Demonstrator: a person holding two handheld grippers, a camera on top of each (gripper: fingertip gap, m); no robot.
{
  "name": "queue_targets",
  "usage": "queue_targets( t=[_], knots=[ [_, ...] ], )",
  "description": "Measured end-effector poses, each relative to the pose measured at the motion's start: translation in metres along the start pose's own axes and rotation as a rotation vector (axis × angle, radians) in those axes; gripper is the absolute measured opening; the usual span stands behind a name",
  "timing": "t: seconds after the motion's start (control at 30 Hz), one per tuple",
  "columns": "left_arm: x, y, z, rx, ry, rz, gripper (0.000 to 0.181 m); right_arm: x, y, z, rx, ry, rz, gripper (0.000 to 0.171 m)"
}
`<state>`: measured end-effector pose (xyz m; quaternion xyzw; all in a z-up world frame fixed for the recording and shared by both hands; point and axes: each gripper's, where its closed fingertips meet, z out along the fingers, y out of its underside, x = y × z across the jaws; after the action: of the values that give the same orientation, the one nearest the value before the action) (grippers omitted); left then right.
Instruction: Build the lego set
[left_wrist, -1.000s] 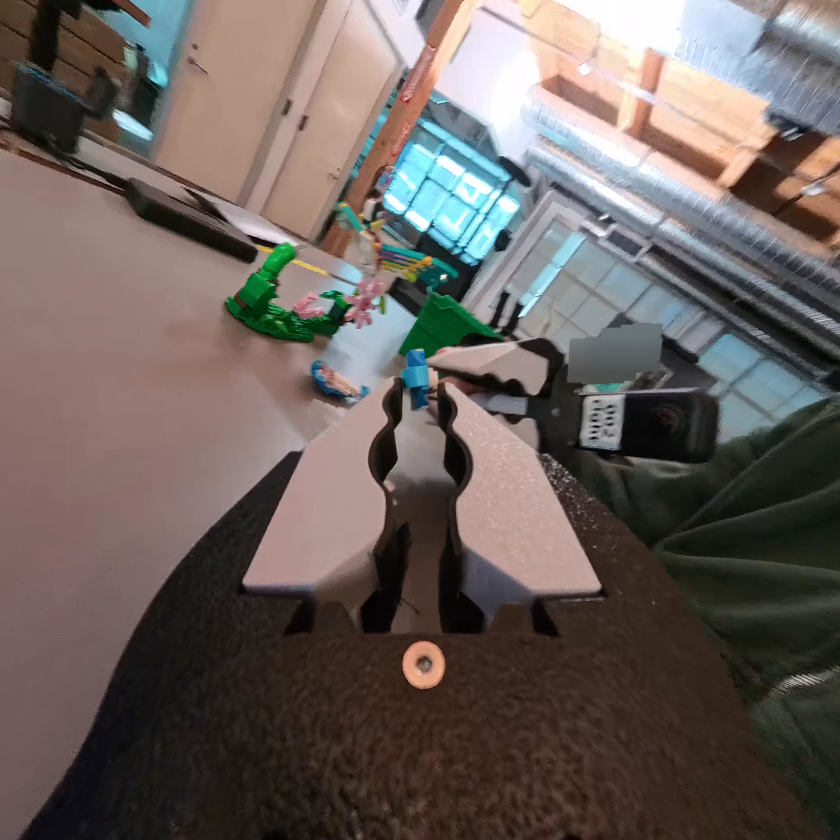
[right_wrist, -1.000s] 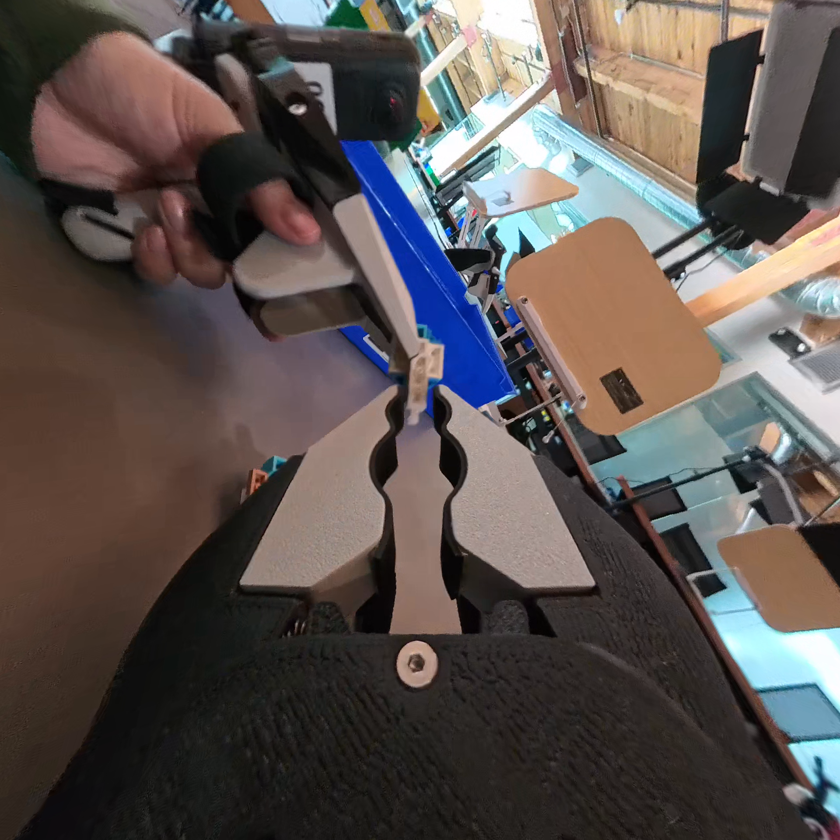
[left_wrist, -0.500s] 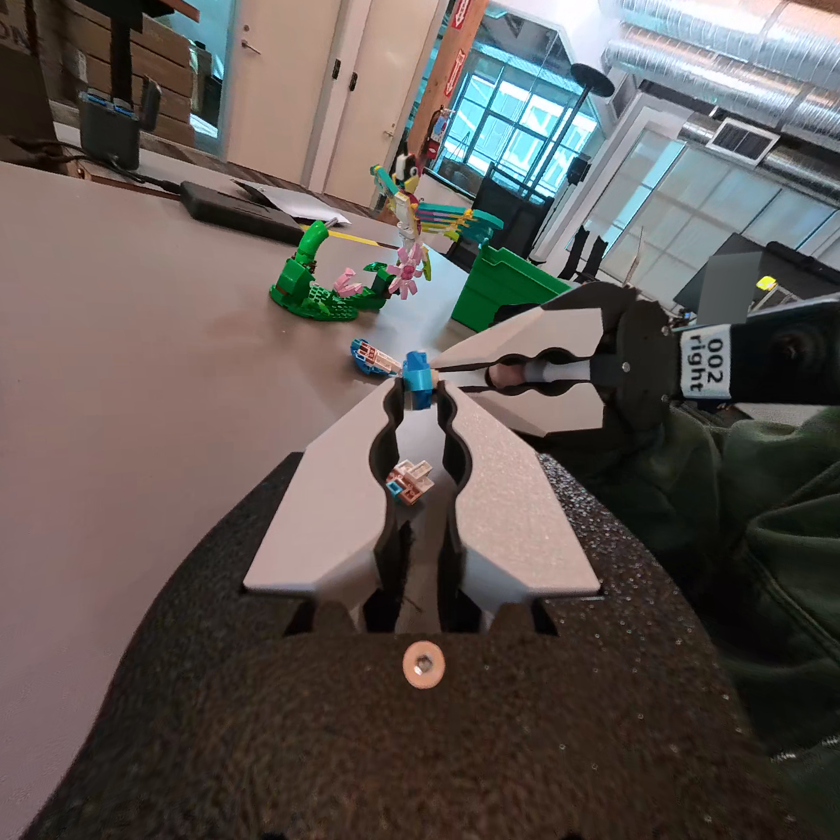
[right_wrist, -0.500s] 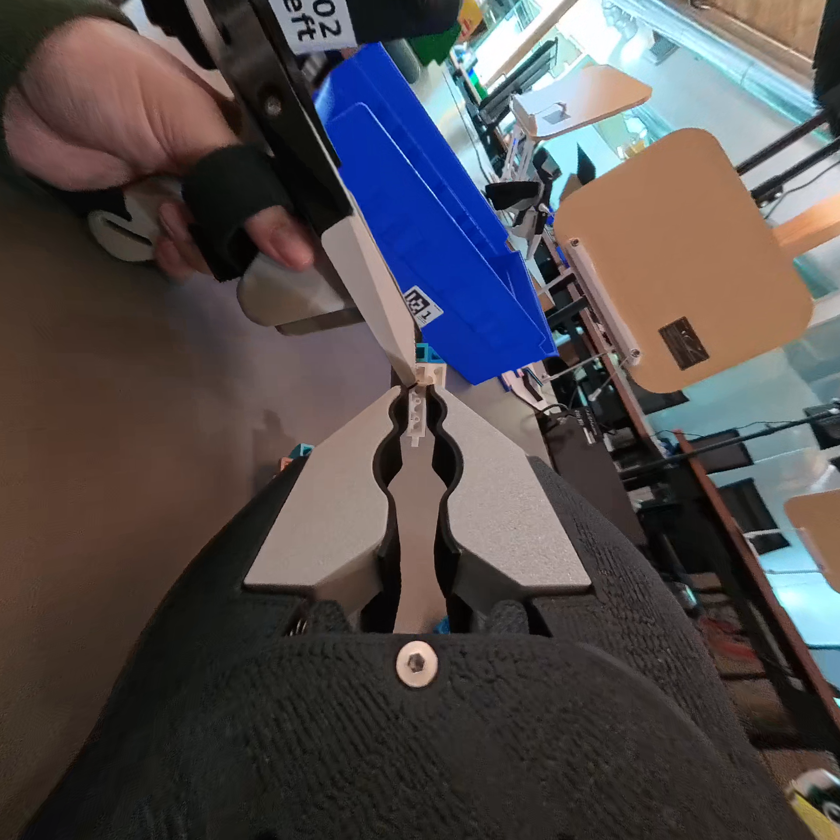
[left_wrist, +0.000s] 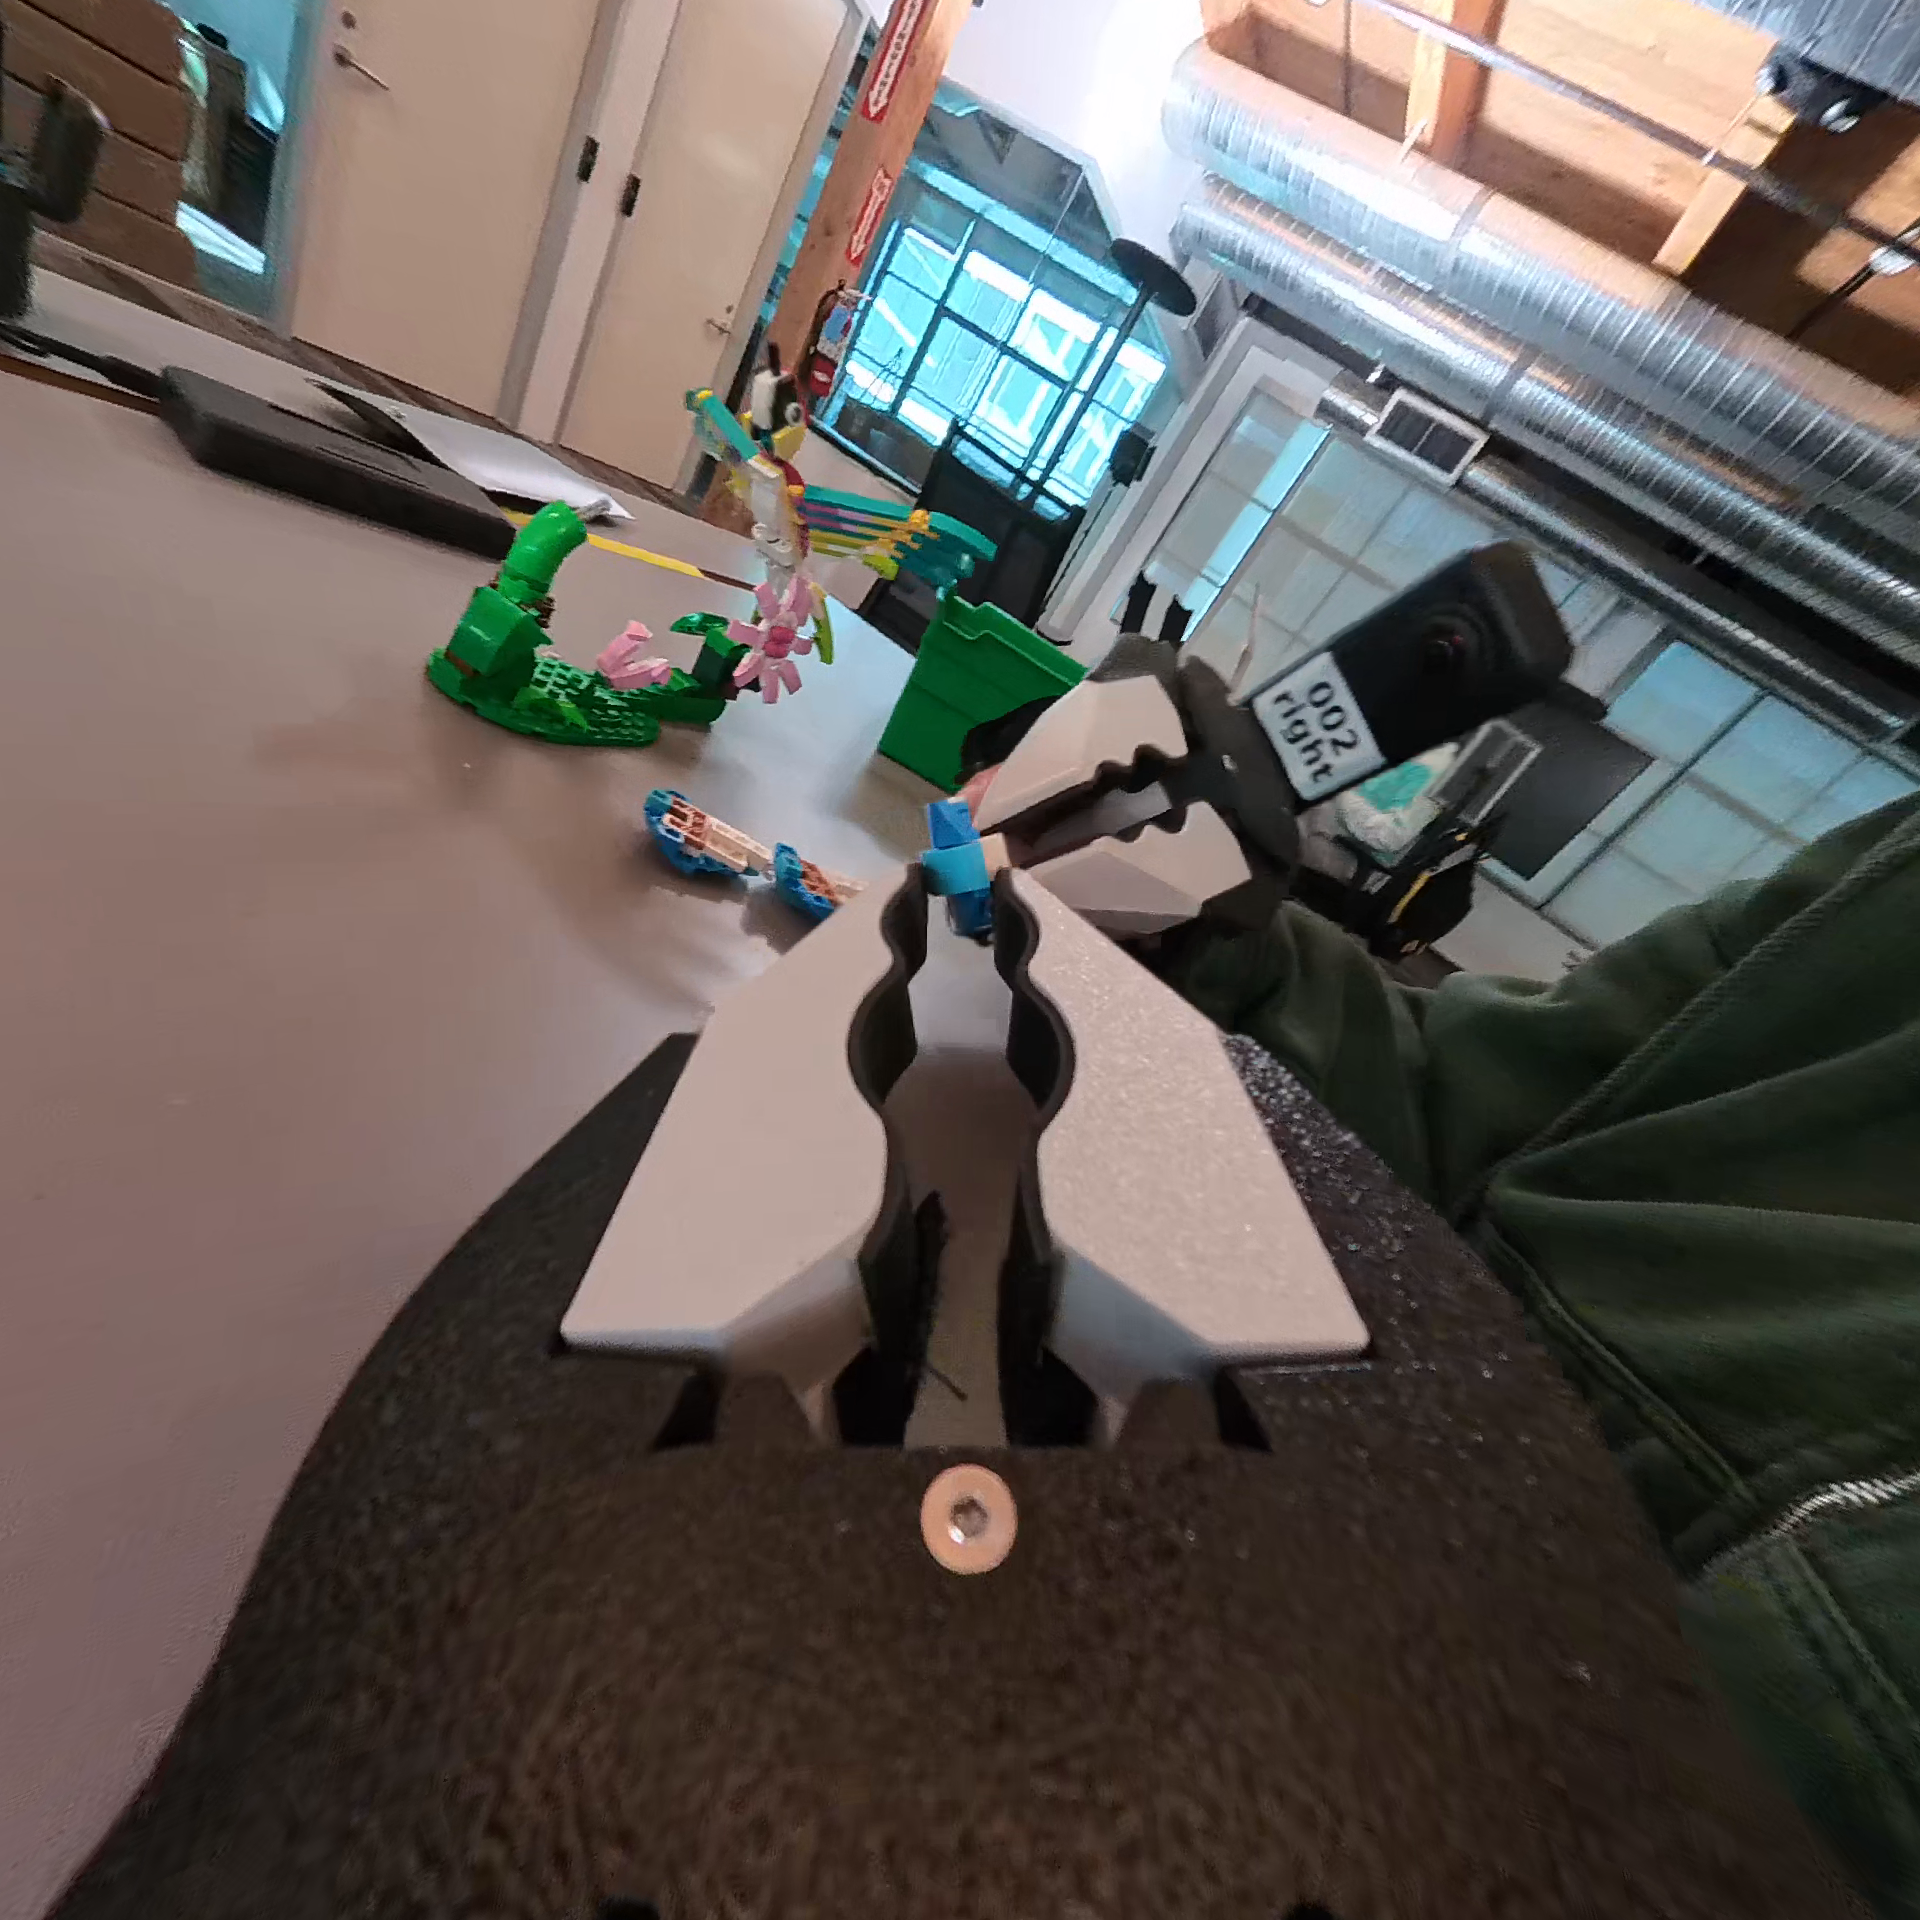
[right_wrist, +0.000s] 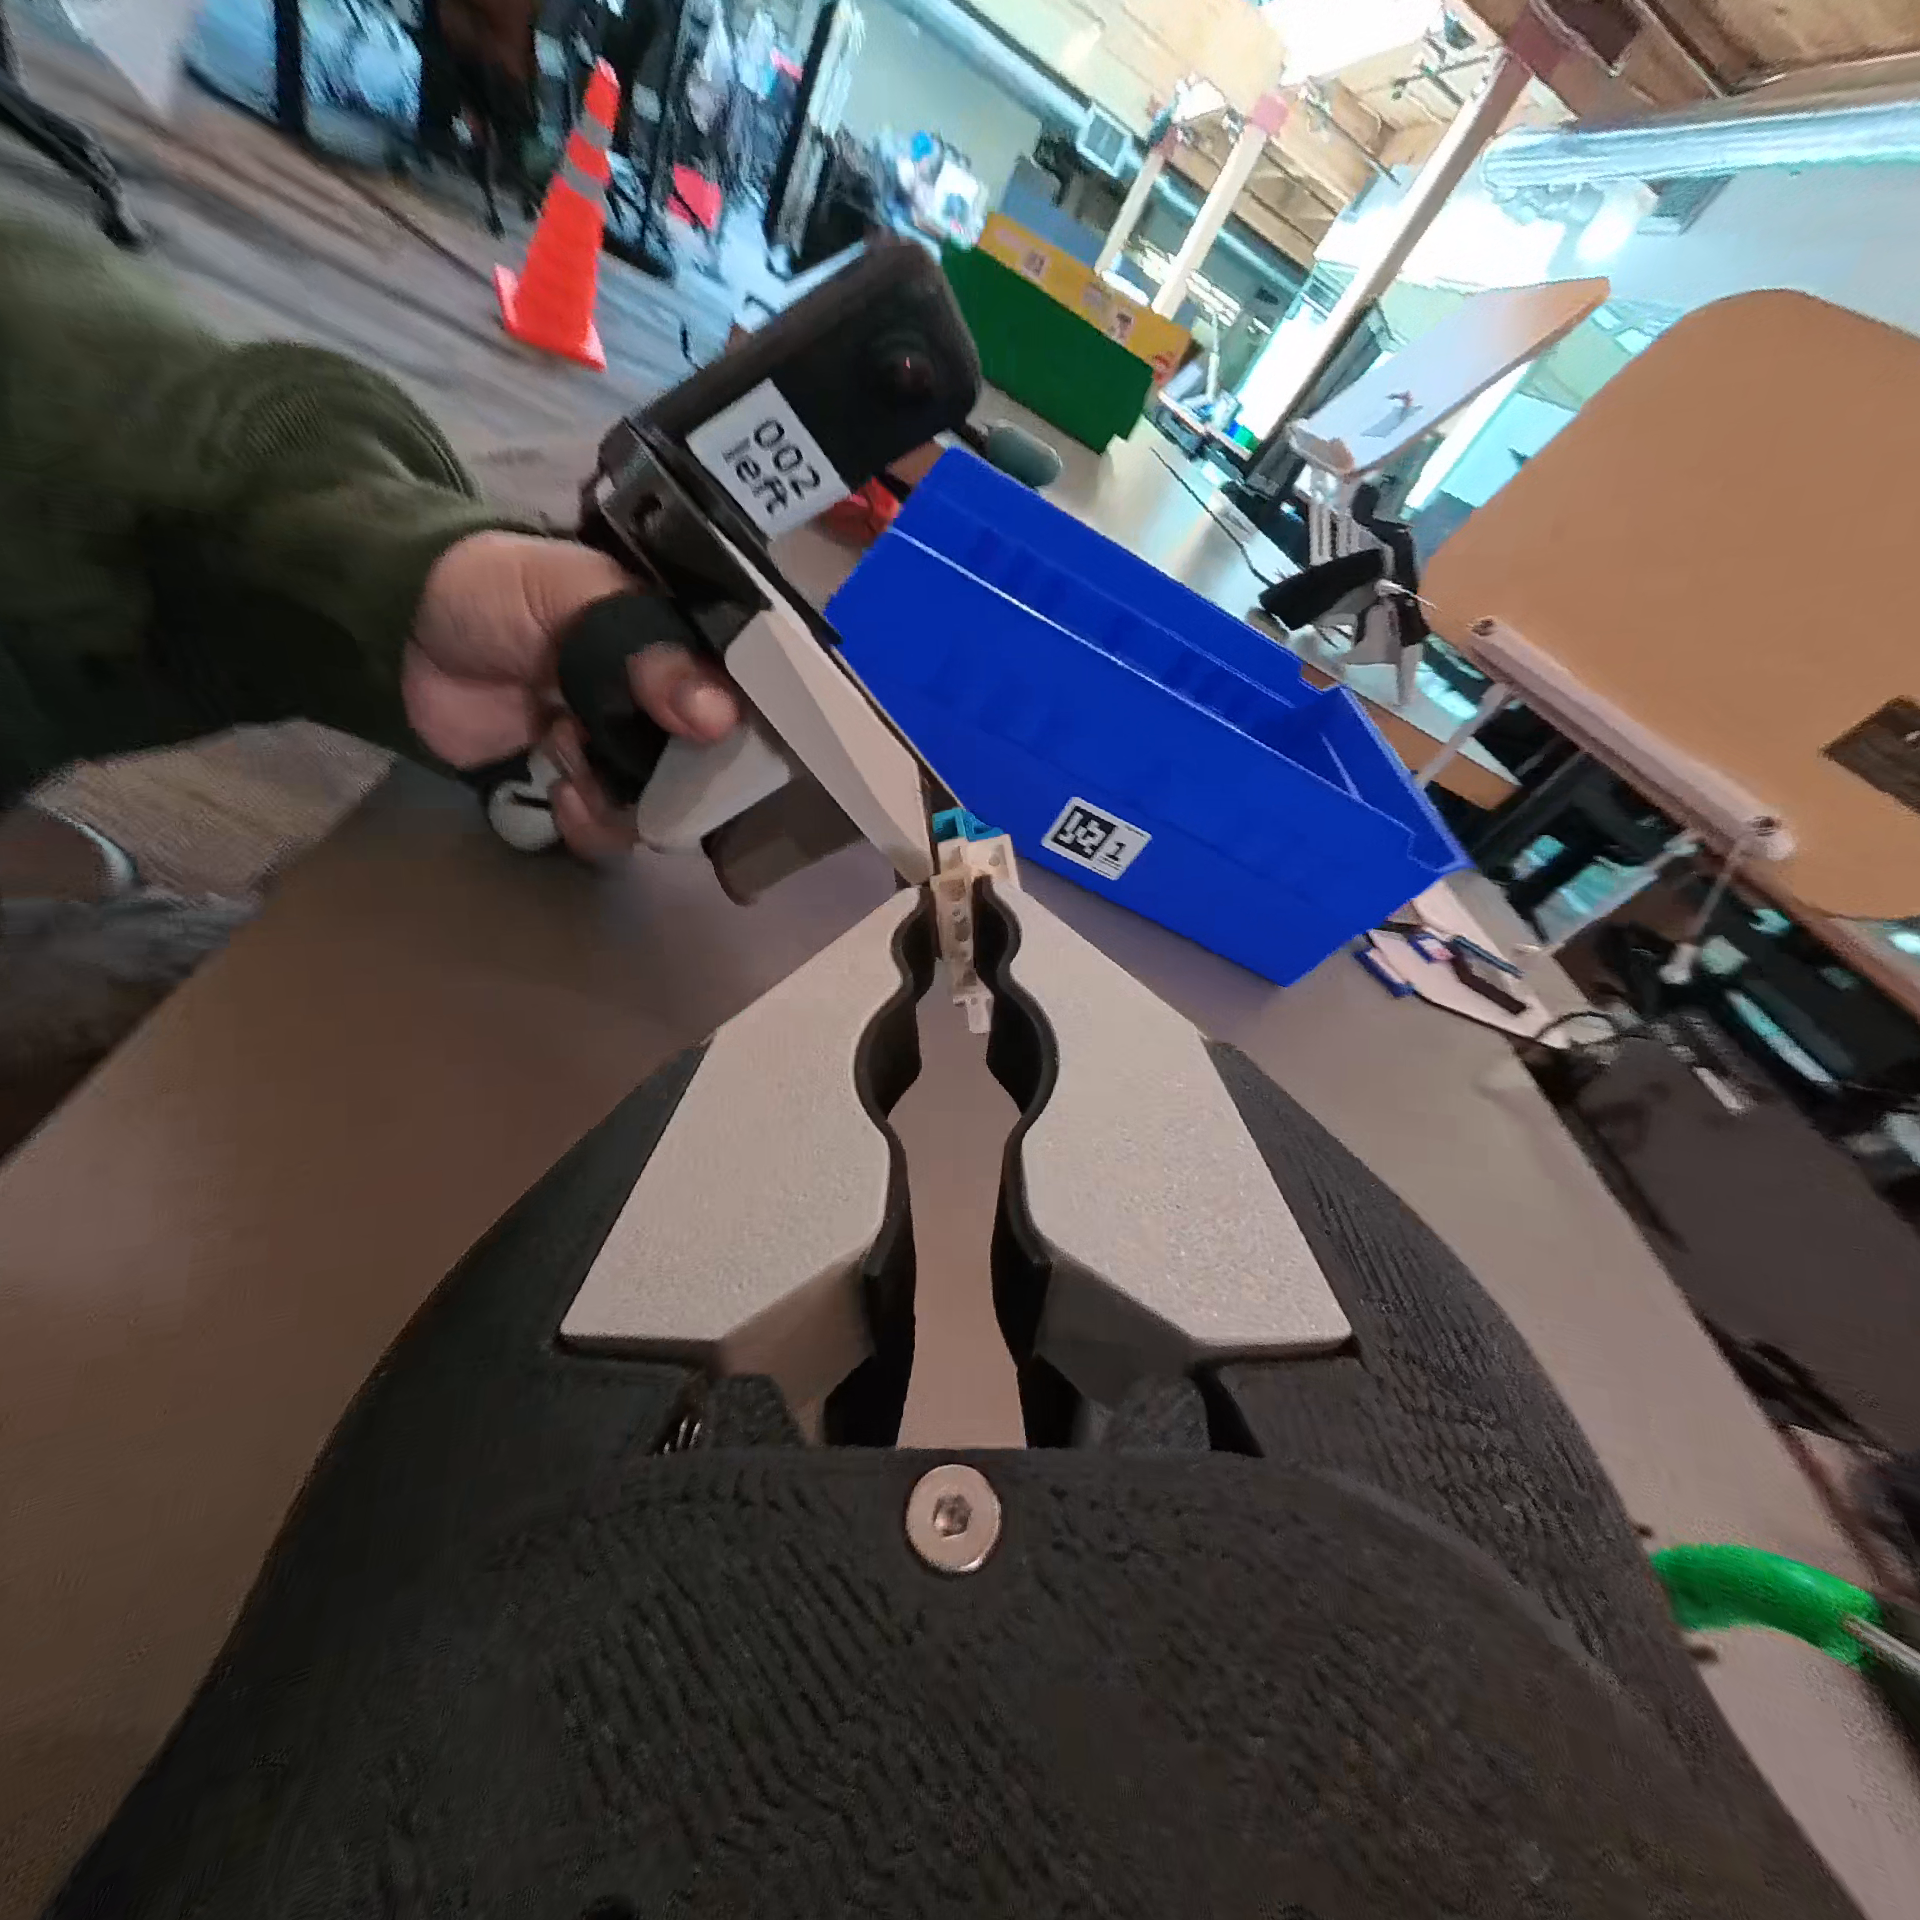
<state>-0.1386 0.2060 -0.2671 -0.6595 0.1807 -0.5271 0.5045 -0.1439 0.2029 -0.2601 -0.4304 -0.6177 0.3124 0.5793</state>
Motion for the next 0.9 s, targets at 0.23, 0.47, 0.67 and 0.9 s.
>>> queue_targets(
  t=[0.23,0.47,0.67,0.9],
  knots=[
    [0.016,-0.003,-0.001,0.025,0.121,-0.035,0.008,-0.005,-0.016,-0.006,0.178,-0.125,0.233,0.003],
    [0.012,-0.015,-0.010,0.094,0.058,0.147,0.009,0.009,-0.018,-0.009,0.201,-0.014,0.175,0.014],
    [-0.008,-0.015,-0.011,0.072,-0.119,0.254,0.009,0.006,0.000,0.004,-0.086,0.227,-0.449,0.022],
    [-0.005,-0.010,-0.008,0.037,-0.092,0.232,0.009,0.010,0.009,0.011,-0.237,0.324,-0.653,0.009]
  ],
)
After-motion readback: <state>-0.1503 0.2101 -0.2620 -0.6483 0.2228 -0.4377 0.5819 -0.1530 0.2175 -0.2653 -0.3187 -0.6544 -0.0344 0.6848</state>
